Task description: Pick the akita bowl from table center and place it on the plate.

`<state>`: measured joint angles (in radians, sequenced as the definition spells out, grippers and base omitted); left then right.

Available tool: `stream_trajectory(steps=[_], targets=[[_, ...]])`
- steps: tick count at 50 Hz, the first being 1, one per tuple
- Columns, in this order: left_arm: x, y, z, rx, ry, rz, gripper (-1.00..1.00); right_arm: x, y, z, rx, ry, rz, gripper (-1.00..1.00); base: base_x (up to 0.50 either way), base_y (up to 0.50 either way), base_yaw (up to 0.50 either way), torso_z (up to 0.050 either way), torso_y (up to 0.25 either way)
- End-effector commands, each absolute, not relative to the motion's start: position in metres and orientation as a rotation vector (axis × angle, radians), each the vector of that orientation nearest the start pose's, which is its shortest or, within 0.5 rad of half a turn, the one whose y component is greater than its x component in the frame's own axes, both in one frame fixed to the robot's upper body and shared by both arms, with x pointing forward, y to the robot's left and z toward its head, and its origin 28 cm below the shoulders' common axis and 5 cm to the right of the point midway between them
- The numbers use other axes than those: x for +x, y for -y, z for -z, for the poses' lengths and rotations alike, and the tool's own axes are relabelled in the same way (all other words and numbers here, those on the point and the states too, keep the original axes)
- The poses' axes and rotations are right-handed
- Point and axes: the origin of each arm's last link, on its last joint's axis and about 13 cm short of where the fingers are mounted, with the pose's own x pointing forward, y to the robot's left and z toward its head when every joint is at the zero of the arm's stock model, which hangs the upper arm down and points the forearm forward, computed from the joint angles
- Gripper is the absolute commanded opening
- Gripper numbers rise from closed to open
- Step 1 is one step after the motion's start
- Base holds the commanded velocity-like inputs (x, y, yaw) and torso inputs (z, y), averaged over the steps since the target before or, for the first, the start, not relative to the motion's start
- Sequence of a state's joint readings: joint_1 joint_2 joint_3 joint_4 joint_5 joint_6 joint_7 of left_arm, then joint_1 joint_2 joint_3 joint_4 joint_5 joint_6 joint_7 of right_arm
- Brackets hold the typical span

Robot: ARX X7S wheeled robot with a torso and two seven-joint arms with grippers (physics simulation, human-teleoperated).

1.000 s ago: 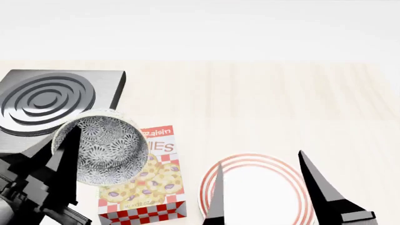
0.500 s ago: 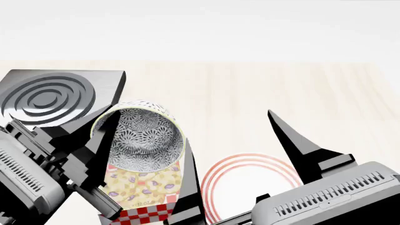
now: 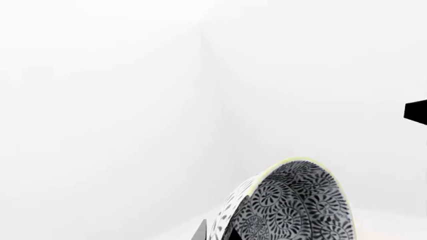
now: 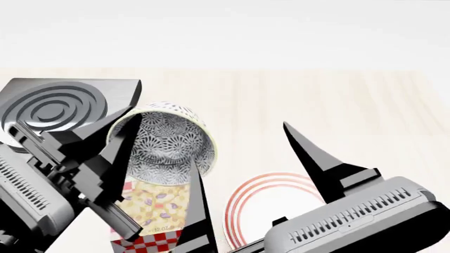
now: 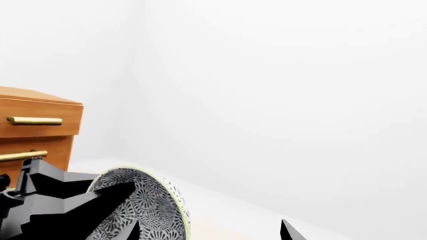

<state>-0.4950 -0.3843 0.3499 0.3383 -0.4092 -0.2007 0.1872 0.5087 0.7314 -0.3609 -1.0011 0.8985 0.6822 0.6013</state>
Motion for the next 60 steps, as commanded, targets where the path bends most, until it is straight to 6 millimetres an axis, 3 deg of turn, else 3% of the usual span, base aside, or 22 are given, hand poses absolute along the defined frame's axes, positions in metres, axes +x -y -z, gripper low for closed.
stream_trajectory(steps=[1, 22, 57, 58, 60], targets=[[0.270, -0.205, -0.182, 0.100, 0.490, 0.640, -1.00, 0.179, 0.091, -0.211, -0.143, 0.334, -0.394, 1.00, 0.00, 0.00, 0.00, 0.000, 0.000], [0.266, -0.205, -0.184, 0.078, 0.512, 0.665, -1.00, 0.203, 0.088, -0.198, -0.124, 0.284, -0.408, 1.00, 0.00, 0.00, 0.00, 0.000, 0.000], [0.260, -0.201, -0.184, 0.074, 0.518, 0.697, -1.00, 0.216, 0.085, -0.194, -0.095, 0.267, -0.415, 1.00, 0.00, 0.00, 0.00, 0.000, 0.001], [0.260, -0.201, -0.184, 0.074, 0.518, 0.698, -1.00, 0.216, 0.085, -0.194, -0.095, 0.268, -0.414, -1.00, 0.00, 0.00, 0.00, 0.000, 0.000], [0.260, -0.201, -0.184, 0.074, 0.518, 0.699, -1.00, 0.216, 0.085, -0.195, -0.096, 0.269, -0.413, -1.00, 0.00, 0.00, 0.00, 0.000, 0.000]])
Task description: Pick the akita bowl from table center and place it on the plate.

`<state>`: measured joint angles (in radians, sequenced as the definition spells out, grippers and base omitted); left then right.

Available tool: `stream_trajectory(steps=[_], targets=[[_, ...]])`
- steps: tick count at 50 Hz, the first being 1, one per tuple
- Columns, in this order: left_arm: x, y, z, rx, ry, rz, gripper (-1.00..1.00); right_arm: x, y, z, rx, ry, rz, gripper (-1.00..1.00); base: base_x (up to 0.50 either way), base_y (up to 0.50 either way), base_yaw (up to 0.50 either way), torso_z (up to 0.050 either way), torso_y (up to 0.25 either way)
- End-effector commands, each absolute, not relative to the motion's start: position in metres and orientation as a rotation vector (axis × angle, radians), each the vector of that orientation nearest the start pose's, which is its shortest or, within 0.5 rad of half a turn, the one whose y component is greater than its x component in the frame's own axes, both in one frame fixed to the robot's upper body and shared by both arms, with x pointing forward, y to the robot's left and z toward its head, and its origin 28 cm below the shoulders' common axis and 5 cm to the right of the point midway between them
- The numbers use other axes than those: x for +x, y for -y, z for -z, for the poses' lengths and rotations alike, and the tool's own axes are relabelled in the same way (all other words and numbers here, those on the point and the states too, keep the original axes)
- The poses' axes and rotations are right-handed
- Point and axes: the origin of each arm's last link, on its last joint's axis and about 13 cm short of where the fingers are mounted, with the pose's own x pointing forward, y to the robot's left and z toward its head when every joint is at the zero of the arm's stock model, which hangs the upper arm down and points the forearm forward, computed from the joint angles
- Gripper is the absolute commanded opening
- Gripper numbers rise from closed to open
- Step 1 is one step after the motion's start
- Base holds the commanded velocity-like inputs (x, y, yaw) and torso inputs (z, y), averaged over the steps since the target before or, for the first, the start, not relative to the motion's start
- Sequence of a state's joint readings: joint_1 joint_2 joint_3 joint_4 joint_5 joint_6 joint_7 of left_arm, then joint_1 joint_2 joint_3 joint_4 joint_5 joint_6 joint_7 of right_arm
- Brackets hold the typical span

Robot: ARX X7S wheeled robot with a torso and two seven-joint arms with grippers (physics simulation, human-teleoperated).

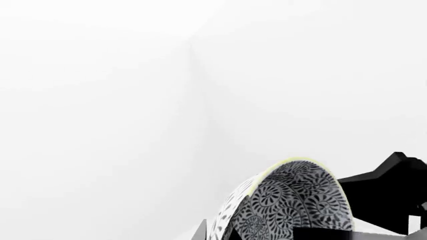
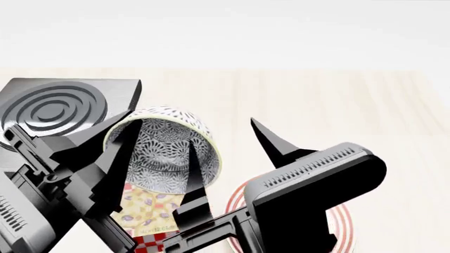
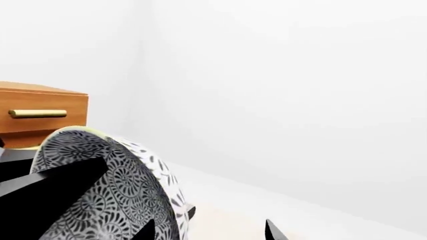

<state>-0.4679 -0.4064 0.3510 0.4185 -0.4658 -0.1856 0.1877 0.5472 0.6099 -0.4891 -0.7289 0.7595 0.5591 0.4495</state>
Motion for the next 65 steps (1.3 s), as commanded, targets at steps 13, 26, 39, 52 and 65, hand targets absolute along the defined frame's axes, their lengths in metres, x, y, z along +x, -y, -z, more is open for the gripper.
stream_trajectory(steps=[13, 26, 39, 52, 65], targets=[[0.259, -0.201, -0.181, 0.074, 0.513, 0.700, -1.00, 0.216, 0.084, -0.192, -0.097, 0.265, -0.416, -1.00, 0.00, 0.00, 0.00, 0.000, 0.000], [0.260, -0.199, -0.175, 0.073, 0.506, 0.680, -1.00, 0.215, 0.084, -0.188, -0.087, 0.269, -0.415, -1.00, 0.00, 0.00, 0.00, 0.000, 0.001], [0.257, -0.195, -0.170, 0.079, 0.489, 0.689, 1.00, 0.213, 0.084, -0.189, -0.083, 0.275, -0.421, -1.00, 0.00, 0.00, 0.00, 0.001, 0.000], [0.253, -0.194, -0.170, 0.084, 0.492, 0.690, 1.00, 0.216, 0.087, -0.193, -0.081, 0.277, -0.399, -1.00, 0.00, 0.00, 0.00, 0.000, 0.000], [0.229, -0.201, -0.179, 0.094, 0.583, 0.617, 1.00, 0.232, 0.096, -0.200, -0.016, 0.259, -0.312, -1.00, 0.00, 0.00, 0.00, 0.000, 0.001]])
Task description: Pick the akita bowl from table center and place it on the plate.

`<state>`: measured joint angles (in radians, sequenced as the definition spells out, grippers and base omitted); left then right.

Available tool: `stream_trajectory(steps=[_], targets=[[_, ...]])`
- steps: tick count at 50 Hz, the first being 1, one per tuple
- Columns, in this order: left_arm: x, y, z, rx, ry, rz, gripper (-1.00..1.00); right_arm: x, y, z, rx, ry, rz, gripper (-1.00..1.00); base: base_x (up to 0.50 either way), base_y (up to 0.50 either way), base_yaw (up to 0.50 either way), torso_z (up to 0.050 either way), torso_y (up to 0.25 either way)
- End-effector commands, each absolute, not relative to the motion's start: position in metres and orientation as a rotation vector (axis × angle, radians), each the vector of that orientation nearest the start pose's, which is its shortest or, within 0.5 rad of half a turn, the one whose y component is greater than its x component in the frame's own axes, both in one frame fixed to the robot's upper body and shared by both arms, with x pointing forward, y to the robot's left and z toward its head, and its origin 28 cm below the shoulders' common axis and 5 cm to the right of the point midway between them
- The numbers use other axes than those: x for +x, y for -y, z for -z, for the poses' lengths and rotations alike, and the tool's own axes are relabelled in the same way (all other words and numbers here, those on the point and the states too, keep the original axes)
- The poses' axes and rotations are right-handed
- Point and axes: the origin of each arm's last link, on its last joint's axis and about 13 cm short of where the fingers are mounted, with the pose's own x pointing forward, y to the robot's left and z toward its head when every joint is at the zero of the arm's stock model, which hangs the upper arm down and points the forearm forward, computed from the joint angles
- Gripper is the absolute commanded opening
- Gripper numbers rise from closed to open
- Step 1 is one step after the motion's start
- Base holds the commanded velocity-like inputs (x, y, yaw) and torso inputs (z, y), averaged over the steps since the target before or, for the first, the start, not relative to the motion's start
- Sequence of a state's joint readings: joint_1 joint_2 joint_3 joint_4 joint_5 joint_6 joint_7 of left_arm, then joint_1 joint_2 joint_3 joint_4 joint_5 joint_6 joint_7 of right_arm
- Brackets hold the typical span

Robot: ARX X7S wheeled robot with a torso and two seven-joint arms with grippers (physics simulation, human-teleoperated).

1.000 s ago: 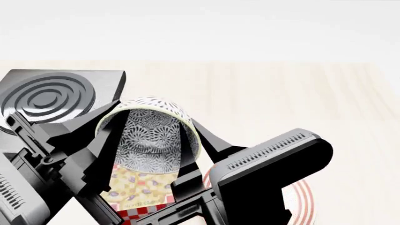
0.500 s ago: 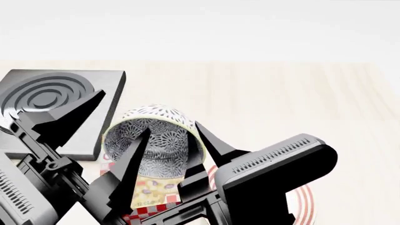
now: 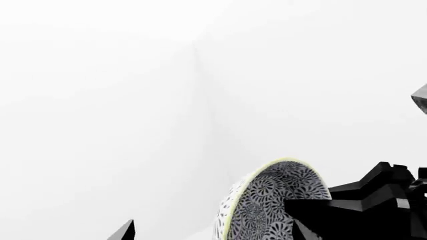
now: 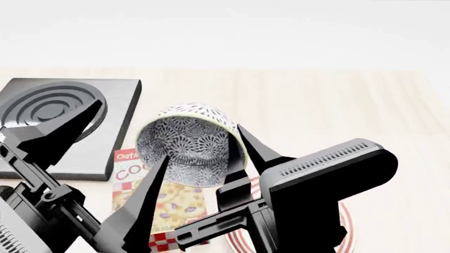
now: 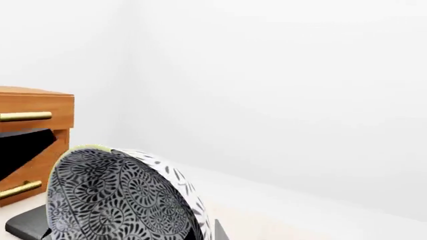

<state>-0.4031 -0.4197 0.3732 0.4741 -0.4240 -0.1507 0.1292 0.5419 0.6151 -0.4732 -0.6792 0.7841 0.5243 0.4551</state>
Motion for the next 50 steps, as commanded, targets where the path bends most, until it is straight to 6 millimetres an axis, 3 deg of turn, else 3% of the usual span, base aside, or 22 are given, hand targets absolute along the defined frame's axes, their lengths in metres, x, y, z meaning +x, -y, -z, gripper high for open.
stream_trajectory(steps=[1, 11, 20, 24, 32, 39, 40, 45, 50], targets=[[0.224, -0.201, -0.179, 0.070, 0.605, 0.595, 1.00, 0.235, 0.095, -0.203, -0.009, 0.259, -0.311, -1.00, 0.00, 0.00, 0.00, 0.000, 0.000], [0.179, -0.189, -0.175, 0.058, 0.688, 0.547, 1.00, 0.272, 0.094, -0.207, 0.180, 0.178, -0.241, -1.00, 0.00, 0.00, 0.00, 0.000, 0.000], [0.170, -0.192, -0.157, -0.018, 0.649, 0.467, 1.00, 0.300, 0.086, -0.220, 0.270, 0.155, -0.217, -1.00, 0.00, 0.00, 0.00, 0.000, 0.001], [0.166, -0.193, -0.151, -0.030, 0.636, 0.455, 1.00, 0.320, 0.076, -0.226, 0.359, 0.017, -0.121, -1.00, 0.00, 0.00, 0.00, 0.000, 0.000], [0.165, -0.196, -0.152, -0.067, 0.641, 0.434, 1.00, 0.351, 0.064, -0.235, 0.544, -0.098, 0.037, -1.00, 0.00, 0.00, 0.00, 0.000, 0.000], [0.164, -0.196, -0.153, -0.078, 0.638, 0.432, 1.00, 0.366, 0.057, -0.240, 0.657, -0.157, 0.122, -1.00, 0.00, 0.00, 0.00, 0.000, 0.000], [0.164, -0.196, -0.152, -0.079, 0.638, 0.431, 1.00, 0.368, 0.057, -0.239, 0.706, -0.168, 0.214, -1.00, 0.00, 0.00, 0.00, 0.000, 0.000], [0.165, -0.196, -0.152, -0.081, 0.637, 0.430, 1.00, 0.369, 0.053, -0.239, 0.810, -0.239, 0.267, -1.00, 0.00, 0.00, 0.00, 0.000, 0.002], [0.165, -0.196, -0.151, -0.085, 0.636, 0.426, 1.00, 0.368, 0.049, -0.244, 0.922, -0.346, 0.466, -1.00, 0.00, 0.00, 0.00, 0.000, 0.000]])
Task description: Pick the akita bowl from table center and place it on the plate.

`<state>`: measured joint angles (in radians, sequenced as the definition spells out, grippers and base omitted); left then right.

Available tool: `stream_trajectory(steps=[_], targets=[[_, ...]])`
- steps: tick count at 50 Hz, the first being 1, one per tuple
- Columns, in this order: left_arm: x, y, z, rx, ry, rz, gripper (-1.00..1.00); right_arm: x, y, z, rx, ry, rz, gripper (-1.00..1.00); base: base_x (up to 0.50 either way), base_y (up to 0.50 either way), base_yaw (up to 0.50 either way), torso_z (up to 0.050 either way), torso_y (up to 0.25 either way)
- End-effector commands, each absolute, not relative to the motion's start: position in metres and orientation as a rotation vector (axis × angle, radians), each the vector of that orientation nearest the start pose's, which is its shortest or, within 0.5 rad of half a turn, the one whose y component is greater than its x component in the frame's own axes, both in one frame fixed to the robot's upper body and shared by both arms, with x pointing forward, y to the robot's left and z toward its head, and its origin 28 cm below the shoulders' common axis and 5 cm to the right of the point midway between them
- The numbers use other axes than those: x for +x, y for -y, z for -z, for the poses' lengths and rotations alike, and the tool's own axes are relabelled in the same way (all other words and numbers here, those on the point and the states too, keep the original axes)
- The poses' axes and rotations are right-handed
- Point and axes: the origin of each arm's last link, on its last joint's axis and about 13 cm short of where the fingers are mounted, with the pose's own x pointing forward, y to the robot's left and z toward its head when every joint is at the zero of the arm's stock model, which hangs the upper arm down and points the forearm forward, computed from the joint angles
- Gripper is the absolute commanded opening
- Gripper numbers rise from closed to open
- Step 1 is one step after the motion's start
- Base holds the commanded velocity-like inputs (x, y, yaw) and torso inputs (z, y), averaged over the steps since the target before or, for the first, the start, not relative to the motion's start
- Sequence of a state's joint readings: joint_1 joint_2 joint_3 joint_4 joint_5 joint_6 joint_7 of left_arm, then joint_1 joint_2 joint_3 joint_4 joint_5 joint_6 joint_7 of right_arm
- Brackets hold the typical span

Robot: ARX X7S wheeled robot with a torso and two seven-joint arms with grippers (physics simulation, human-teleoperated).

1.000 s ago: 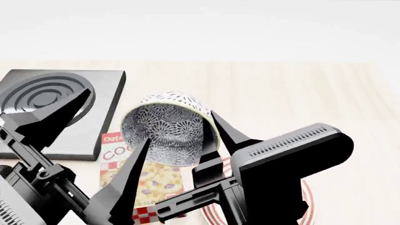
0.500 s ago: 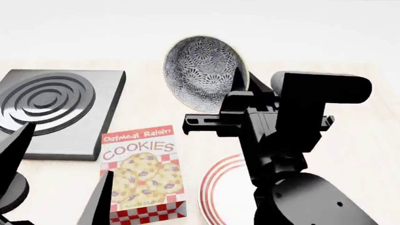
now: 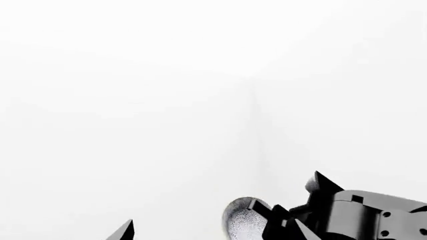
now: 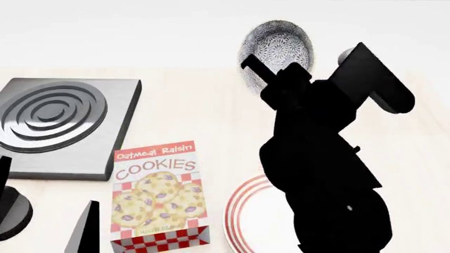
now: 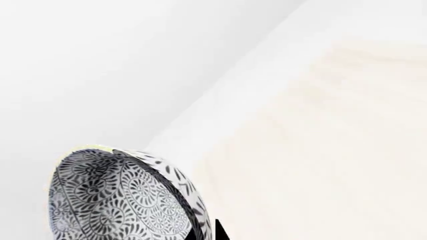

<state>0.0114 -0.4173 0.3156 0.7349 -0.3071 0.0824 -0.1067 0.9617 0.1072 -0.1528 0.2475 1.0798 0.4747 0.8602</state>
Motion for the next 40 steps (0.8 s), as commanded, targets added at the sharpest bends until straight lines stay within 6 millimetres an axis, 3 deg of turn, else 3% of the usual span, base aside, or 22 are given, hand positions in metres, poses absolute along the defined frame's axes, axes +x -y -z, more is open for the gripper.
stream_trajectory(steps=[1, 4, 16, 21, 40], targets=[[0.165, -0.196, -0.151, -0.088, 0.637, 0.426, 1.00, 0.366, 0.048, -0.246, 0.929, -0.341, 0.556, -1.00, 0.00, 0.00, 0.00, 0.000, 0.000], [0.165, -0.196, -0.150, -0.088, 0.637, 0.425, 1.00, 0.358, 0.045, -0.251, 1.006, -0.422, 0.546, -1.00, 0.00, 0.00, 0.00, 0.000, 0.000], [0.166, -0.195, -0.148, -0.094, 0.625, 0.433, 1.00, 0.342, 0.037, -0.257, 1.209, -0.475, 0.537, -1.00, 0.00, 0.00, 0.00, 0.000, 0.001], [0.165, -0.194, -0.147, -0.094, 0.625, 0.438, 1.00, 0.332, 0.036, -0.250, 1.180, -0.392, 0.686, -1.00, 0.00, 0.00, 0.00, 0.000, 0.000], [0.165, -0.193, -0.147, -0.092, 0.620, 0.442, 1.00, 0.340, 0.048, -0.231, 1.259, -0.416, 0.871, -1.00, 0.00, 0.00, 0.00, 0.001, 0.001]])
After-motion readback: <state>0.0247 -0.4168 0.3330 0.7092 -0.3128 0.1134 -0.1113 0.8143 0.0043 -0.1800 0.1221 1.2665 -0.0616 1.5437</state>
